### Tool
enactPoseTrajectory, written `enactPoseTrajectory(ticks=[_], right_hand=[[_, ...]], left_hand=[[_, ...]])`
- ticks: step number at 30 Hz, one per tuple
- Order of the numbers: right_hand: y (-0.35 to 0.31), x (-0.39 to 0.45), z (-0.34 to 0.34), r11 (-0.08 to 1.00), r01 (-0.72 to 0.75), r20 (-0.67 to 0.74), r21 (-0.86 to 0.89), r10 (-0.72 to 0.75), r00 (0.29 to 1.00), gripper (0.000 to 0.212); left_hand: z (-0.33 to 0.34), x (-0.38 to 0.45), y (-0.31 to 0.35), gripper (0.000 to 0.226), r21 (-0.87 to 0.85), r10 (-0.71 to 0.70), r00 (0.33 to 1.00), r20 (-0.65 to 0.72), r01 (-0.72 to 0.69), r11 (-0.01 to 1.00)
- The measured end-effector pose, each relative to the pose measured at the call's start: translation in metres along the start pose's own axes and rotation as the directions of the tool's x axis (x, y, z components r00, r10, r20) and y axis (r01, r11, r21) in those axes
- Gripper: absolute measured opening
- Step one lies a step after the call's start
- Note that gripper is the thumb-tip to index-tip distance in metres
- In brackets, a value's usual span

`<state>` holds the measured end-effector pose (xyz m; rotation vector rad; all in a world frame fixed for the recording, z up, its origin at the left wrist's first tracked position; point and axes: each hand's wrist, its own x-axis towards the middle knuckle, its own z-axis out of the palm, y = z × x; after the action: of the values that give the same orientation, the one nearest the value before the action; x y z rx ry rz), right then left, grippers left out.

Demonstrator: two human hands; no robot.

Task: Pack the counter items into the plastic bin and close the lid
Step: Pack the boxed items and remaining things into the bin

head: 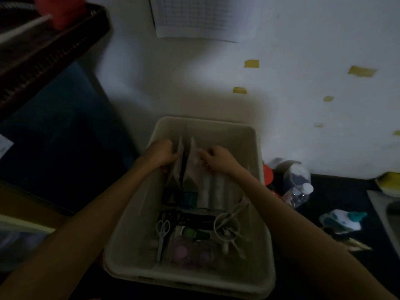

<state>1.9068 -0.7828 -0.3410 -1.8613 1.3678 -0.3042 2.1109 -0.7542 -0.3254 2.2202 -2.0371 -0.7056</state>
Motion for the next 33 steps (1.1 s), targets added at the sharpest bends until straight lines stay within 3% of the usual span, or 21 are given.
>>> enactPoseTrajectory(ticks=[3,6,9,14,19,25,30,33], right_hand=[[0.005,-0.037,-0.033,0.997,0.067,-0.087,0.035,-0.064,0.994,0.045],[0.022,-0.087,-0.071,0.979,0.135,-0.193,0.154,-0.104,0.976,0.031],[0.058,-0.137,-0.111,0.961,0.121,-0.315,0.249,-0.038,0.948,0.022],[0.138,-0.199,-0.168,0.951,0.039,-0.412,0.307,0.096,0.906,0.022],[0.229,-0.247,-0.205,0.945,-0.020,-0.447,0.327,0.173,0.878,0.017],[0.329,-0.290,-0.206,0.968,-0.225,-0.351,0.114,0.251,0.902,0.022],[0.403,-0.289,-0.166,0.958,-0.286,-0.211,0.011,0.281,0.936,0.045],[0.422,-0.283,-0.148,0.965,-0.256,-0.195,0.062,0.263,0.945,0.048]], left_hand=[[-0.009,-0.010,0.019,0.049,0.040,0.021,0.996,-0.085,-0.018,0.999],[-0.015,-0.025,0.060,0.033,-0.036,0.078,0.974,-0.211,-0.088,0.996],[-0.008,-0.039,0.117,0.029,-0.132,0.147,0.963,-0.226,-0.180,0.975],[0.024,-0.052,0.216,0.028,-0.085,0.360,0.899,-0.248,-0.391,0.917],[0.082,-0.072,0.319,0.022,-0.012,0.453,0.890,-0.051,-0.455,0.891],[0.199,-0.056,0.392,0.032,0.095,0.355,0.887,0.294,-0.397,0.913],[0.296,-0.043,0.406,0.070,-0.029,0.301,0.911,0.283,-0.305,0.952],[0.335,-0.043,0.407,0.073,-0.123,0.252,0.942,0.222,-0.229,0.966]])
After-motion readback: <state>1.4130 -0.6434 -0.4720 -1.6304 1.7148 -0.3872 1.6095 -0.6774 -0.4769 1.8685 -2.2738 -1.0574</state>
